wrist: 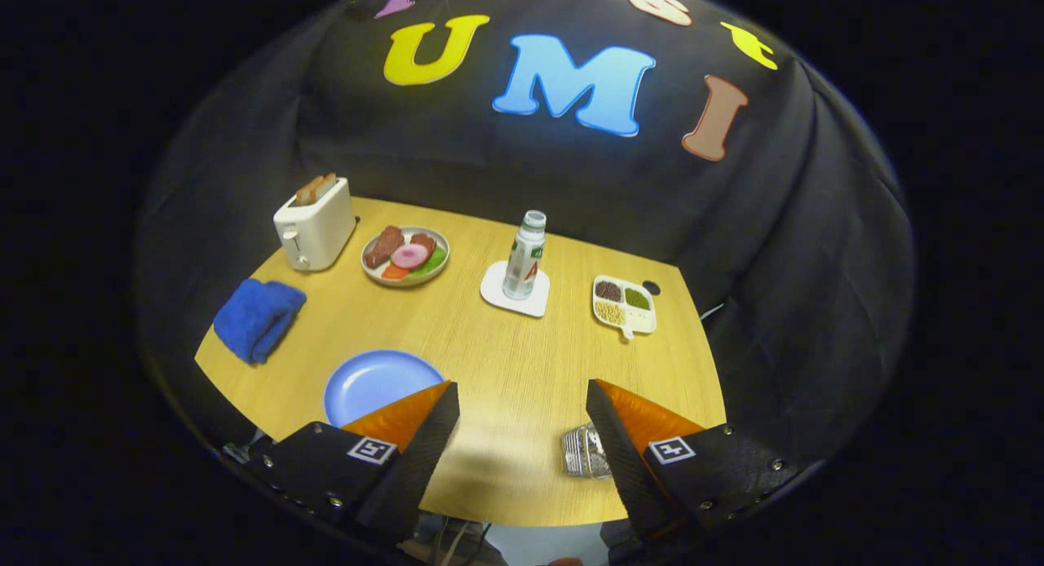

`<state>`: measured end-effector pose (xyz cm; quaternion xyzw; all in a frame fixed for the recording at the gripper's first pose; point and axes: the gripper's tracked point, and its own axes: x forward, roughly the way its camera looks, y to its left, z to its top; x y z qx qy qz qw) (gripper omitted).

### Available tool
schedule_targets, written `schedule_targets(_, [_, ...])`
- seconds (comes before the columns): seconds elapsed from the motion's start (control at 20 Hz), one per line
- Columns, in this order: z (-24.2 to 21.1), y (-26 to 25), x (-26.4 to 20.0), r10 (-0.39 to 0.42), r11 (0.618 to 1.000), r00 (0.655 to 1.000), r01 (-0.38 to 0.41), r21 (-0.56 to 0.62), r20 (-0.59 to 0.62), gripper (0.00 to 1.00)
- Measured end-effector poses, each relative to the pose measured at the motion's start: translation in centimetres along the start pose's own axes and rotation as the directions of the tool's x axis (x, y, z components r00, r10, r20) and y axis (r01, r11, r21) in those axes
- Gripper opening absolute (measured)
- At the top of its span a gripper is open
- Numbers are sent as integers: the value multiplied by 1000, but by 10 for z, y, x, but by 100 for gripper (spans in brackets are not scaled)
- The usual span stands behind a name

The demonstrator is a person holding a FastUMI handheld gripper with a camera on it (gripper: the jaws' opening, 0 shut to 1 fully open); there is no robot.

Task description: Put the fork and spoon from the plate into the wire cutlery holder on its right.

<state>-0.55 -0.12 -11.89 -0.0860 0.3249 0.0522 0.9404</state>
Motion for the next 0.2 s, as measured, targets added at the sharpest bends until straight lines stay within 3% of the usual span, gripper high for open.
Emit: schedule_targets(0.2, [22, 3, -12, -55, 998, 982, 50, 33, 181, 96])
